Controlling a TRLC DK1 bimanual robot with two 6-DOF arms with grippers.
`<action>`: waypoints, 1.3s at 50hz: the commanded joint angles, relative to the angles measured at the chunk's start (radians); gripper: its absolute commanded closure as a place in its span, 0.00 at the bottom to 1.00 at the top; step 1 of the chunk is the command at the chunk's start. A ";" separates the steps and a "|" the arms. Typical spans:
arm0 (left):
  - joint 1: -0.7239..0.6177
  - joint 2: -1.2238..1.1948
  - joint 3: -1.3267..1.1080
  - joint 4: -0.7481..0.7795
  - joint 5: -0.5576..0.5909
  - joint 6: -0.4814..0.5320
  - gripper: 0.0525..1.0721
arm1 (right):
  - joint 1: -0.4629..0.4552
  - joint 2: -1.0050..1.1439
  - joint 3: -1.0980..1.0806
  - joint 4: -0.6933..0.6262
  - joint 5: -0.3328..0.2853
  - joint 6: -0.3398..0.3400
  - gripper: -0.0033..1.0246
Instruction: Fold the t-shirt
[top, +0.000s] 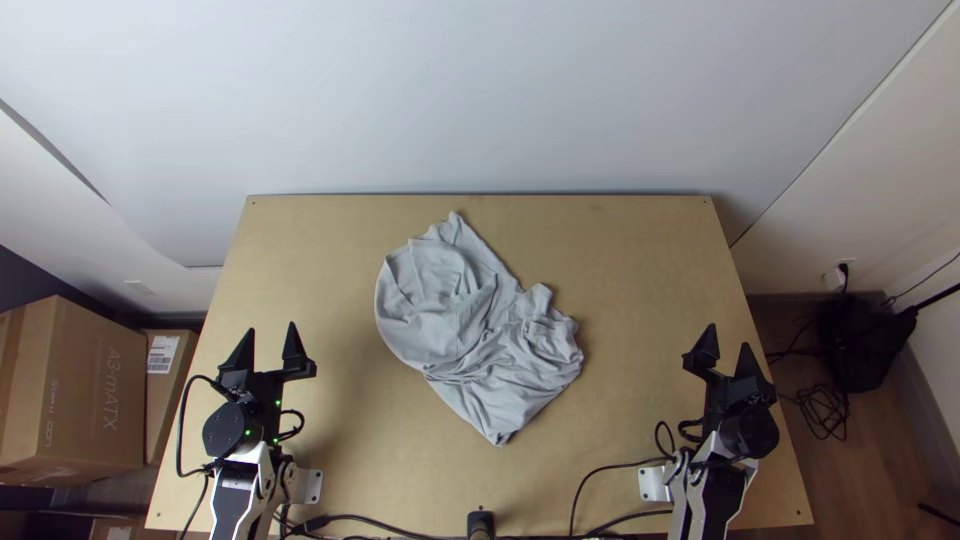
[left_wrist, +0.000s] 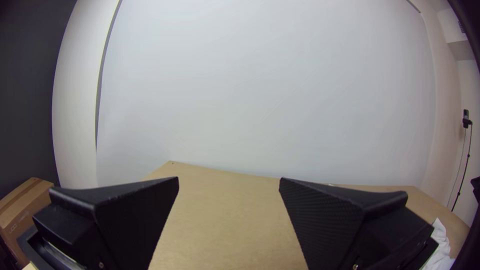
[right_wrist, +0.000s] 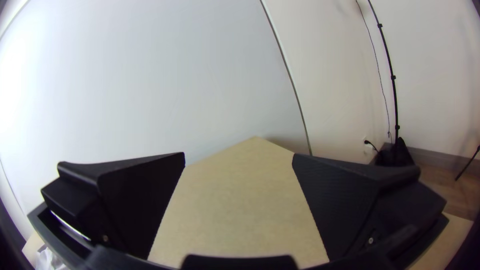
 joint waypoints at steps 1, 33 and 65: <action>0.003 -0.002 -0.049 -0.010 0.005 -0.019 0.05 | -0.007 -0.003 -0.006 -0.014 0.006 -0.007 0.04; 0.003 -0.002 -0.049 -0.010 0.007 -0.019 0.05 | 0.084 -0.003 -0.006 -0.014 0.006 -0.007 0.04; -0.016 -0.002 -0.047 -0.015 0.025 0.027 0.05 | 0.131 -0.001 -0.003 -0.035 0.049 -0.007 0.04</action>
